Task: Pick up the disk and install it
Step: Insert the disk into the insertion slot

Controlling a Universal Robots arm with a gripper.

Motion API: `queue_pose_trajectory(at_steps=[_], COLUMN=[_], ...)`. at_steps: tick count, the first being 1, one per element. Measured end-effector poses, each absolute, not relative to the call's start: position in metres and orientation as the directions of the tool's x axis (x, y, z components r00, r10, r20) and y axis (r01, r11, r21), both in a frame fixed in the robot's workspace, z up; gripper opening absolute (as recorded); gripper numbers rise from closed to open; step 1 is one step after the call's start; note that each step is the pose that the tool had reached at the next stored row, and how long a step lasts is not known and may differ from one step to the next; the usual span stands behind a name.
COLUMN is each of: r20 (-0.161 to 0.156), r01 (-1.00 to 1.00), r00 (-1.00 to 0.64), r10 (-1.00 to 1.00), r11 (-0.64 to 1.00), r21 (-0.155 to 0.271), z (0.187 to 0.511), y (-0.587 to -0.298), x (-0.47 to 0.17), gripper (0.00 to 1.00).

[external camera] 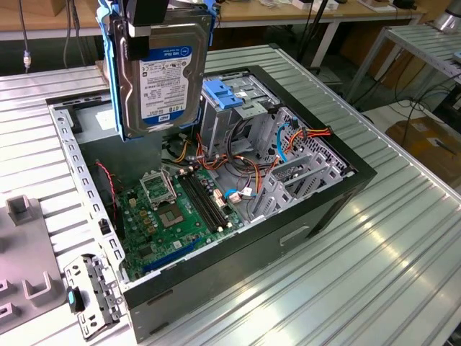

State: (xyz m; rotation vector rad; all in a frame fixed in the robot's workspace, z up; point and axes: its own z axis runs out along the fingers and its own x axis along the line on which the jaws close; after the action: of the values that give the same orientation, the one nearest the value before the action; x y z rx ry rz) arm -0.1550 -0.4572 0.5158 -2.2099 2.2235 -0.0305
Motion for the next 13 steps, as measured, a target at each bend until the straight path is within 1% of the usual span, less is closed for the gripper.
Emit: queue_pose_trajectory(at_steps=[4,13], r20=[0.010,0.012], r01=[-1.000,-1.000], r00=[-0.006,-0.006], r10=[-1.000,-1.000], r11=[0.006,0.006], r21=[-0.018,-0.018], z=[0.516,0.514], y=[-0.461,-0.487], x=[-0.155,-0.152], gripper=[0.37,0.37])
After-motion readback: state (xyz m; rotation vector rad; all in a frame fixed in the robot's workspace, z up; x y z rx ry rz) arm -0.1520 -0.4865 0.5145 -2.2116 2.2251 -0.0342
